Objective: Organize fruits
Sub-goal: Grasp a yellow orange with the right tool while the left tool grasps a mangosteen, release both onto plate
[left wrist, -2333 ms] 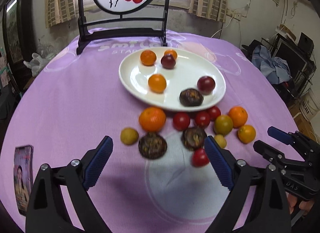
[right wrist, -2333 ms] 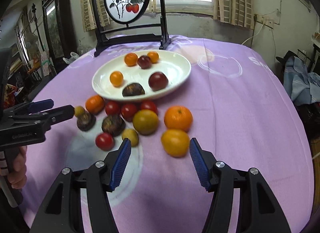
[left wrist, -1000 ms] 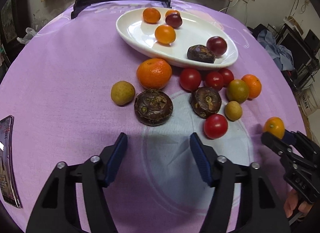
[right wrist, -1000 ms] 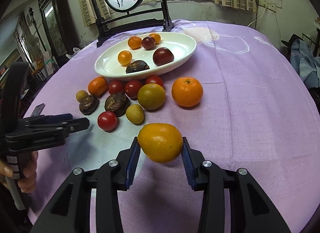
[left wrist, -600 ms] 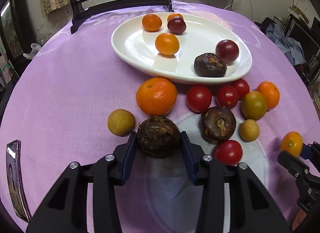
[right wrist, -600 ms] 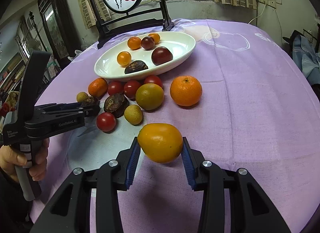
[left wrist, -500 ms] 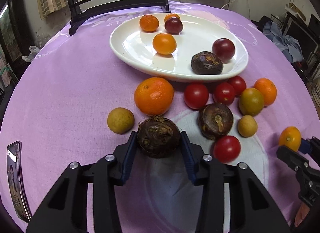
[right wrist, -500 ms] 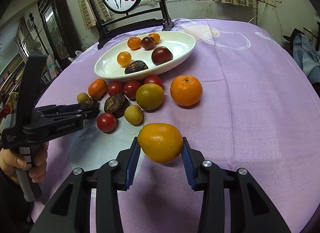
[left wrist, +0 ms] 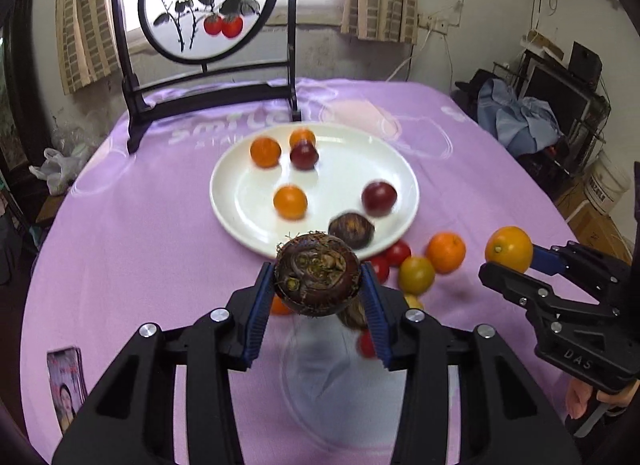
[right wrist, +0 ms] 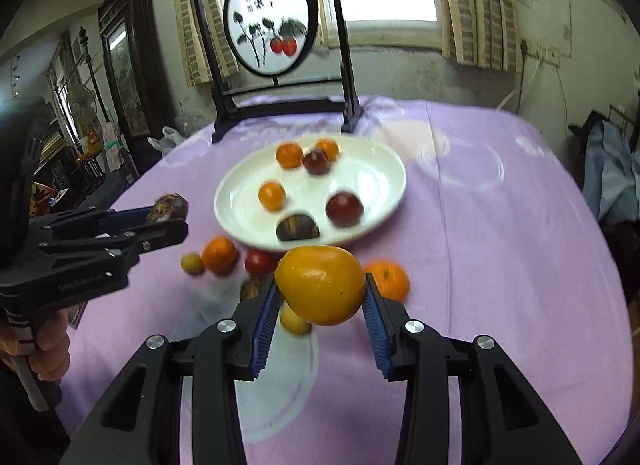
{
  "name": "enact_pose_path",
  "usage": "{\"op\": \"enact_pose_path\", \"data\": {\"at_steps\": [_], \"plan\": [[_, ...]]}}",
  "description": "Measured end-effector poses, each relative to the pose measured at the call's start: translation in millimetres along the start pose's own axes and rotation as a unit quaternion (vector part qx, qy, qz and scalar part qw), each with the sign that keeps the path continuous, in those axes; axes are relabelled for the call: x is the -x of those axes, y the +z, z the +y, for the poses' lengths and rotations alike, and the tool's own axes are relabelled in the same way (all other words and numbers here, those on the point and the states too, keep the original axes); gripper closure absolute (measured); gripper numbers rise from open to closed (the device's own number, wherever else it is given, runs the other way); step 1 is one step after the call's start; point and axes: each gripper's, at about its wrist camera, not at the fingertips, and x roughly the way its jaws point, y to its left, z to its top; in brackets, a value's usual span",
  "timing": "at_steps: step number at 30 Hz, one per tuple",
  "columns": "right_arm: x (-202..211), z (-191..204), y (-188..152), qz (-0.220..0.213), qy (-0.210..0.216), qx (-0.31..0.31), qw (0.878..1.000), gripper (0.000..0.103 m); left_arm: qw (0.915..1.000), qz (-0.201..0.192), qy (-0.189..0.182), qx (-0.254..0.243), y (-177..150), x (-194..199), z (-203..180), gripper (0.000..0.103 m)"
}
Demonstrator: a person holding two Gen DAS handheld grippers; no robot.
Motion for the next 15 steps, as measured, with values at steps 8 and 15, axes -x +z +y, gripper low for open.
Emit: {"op": "enact_pose_path", "data": {"at_steps": [8, 15], "plan": [[-49.8, 20.2, 52.1, -0.01, -0.004, 0.032, 0.999, 0.061, 0.9987, 0.006, 0.018, 0.047, 46.6, -55.5, 24.0, 0.061], [-114.4, 27.1, 70.1, 0.036, -0.017, 0.048, 0.998, 0.061, 0.9966, 0.033, 0.038, 0.065, 59.6, -106.9, 44.1, 0.061]]}}
